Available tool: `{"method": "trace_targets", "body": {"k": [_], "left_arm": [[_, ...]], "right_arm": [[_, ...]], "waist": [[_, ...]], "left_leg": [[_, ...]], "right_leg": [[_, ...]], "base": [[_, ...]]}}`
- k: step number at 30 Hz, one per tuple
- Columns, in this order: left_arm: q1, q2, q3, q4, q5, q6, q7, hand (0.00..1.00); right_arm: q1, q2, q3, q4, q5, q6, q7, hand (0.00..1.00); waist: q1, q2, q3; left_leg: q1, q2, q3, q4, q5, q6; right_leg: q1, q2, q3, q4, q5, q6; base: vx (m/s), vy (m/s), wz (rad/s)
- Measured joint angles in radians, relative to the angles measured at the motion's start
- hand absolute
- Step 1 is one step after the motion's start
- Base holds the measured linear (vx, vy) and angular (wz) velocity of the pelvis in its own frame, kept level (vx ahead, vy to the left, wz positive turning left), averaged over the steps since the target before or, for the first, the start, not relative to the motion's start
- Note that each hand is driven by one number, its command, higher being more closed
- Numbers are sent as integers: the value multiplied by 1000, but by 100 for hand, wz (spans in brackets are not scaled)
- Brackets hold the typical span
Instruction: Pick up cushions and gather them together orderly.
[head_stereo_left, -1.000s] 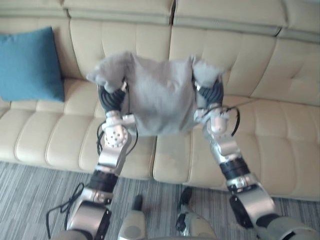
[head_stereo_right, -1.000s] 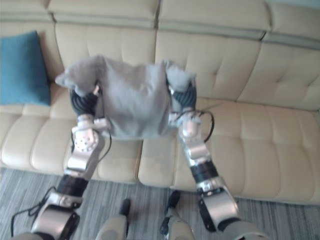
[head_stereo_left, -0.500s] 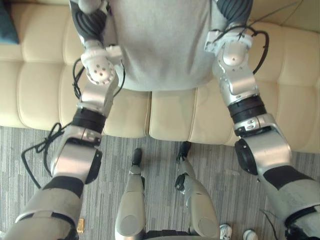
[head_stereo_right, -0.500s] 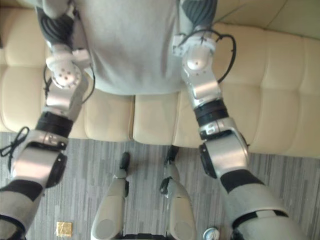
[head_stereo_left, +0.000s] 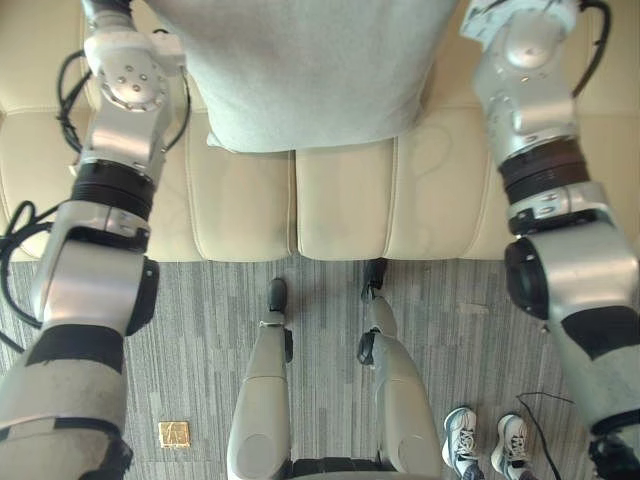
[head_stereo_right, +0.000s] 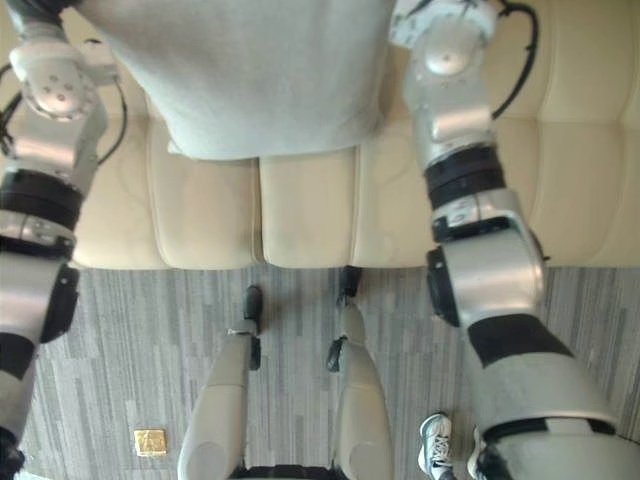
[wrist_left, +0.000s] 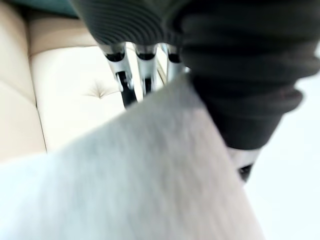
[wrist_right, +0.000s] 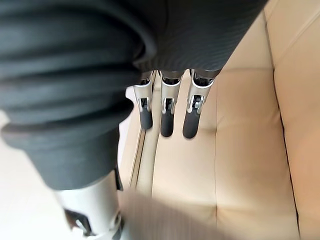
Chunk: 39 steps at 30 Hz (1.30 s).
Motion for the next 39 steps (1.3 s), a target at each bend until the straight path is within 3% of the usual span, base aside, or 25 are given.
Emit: {"method": "trace_targets", "body": {"k": [2,7,10,11,12,13,14,15,17,19,20,21,23,26,28,32,39], "left_arm": [[0,36,5,0,0,13,0,0],[4,63,78,-2,-22,17,1,0],[112,80,197,-143,-83,4,3,0],[196,83,256,-219,-111,-18,1,0],[232,86,292,-252,-118,-26,-1,0],[311,93,358,-326,-132,-32,-1,0],[425,86,421,-423,-140,-33,-1,0],[502,66,451,-482,-147,-33,-4,0],[684,-14,513,-621,-149,-34,-14,0],[870,-157,532,-743,-146,-34,-40,0],[1023,-309,514,-813,-145,-33,-83,0],[1064,-346,506,-823,-145,-31,-95,0],[1278,-537,441,-832,-111,-11,-173,0],[1457,-631,390,-761,-54,20,-260,0],[1509,-644,388,-647,-40,32,-306,0],[1565,-683,421,-386,-6,70,-383,0],[1529,-706,486,-88,99,85,-415,0]], "right_arm": [[2,-74,-6,21,53,-1,12,0],[23,-168,-76,14,126,-8,37,0],[165,-201,-118,-70,168,-16,73,0],[249,-208,-128,-123,176,-21,86,0],[280,-210,-129,-146,178,-22,92,0],[341,-209,-130,-196,187,-25,100,0],[443,-202,-162,-292,187,-27,131,0],[515,-189,-185,-350,183,-29,150,0],[692,-126,-233,-462,167,-30,178,0],[888,-37,-264,-542,136,-26,214,0],[1048,57,-294,-609,104,-25,244,0],[1087,83,-300,-620,92,-25,254,0],[1308,259,-313,-650,27,-20,310,0],[1498,415,-309,-641,-32,3,368,0],[1583,467,-296,-599,-47,3,392,0],[1694,526,-248,-484,-86,12,423,0],[1722,564,-228,-244,-161,35,436,0]], "waist": [[-12,0,0],[-19,0,0],[-22,2,1],[-21,7,0],[-15,13,3],[-12,20,5],[-8,19,6],[4,20,6],[17,20,6],[17,25,3],[11,31,-17],[9,31,-26],[8,30,-71],[8,35,-116],[9,34,-163],[21,34,-264],[28,48,-382]], "left_leg": [[0,0,0,4,0,0],[13,0,0,8,1,-1],[67,12,0,-21,-1,2],[99,23,-1,-54,7,4],[113,40,3,-76,17,-1],[137,59,-12,-116,44,-28],[166,63,-36,-161,72,-59],[190,72,-36,-190,83,-66],[253,87,-34,-247,97,-73],[319,89,-34,-272,98,-72],[348,79,-33,-272,88,-64],[350,76,-33,-271,83,-61],[370,60,-33,-269,69,-44],[414,46,-34,-272,51,-25],[435,43,-31,-274,42,-21],[511,45,-13,-302,25,-21],[637,54,17,-380,27,-20]], "right_leg": [[1,1,3,0,0,0],[12,1,14,0,0,0],[55,4,14,0,-5,6],[81,8,14,3,-49,55],[81,17,7,48,-115,47],[73,29,-10,159,-237,-57],[105,51,-16,120,-232,-49],[125,60,-19,94,-225,-59],[181,76,-25,54,-219,-66],[249,81,-35,30,-220,-66],[291,78,-36,5,-221,-65],[297,76,-36,1,-221,-65],[320,62,-35,1,-233,-51],[370,46,-35,1,-256,-40],[393,40,-38,0,-272,-24],[459,37,-38,0,-303,-19],[540,38,-41,0,-336,-13]], "base": [[0,13,-2],[-10,14,-5],[-5,-11,1],[1,-53,4],[58,-99,6],[158,-137,11],[175,-146,9],[174,-140,4],[120,-79,-3],[128,7,6],[108,67,9],[107,114,11],[62,117,8],[53,87,10],[34,68,8],[39,41,-5],[91,11,-5]]}}
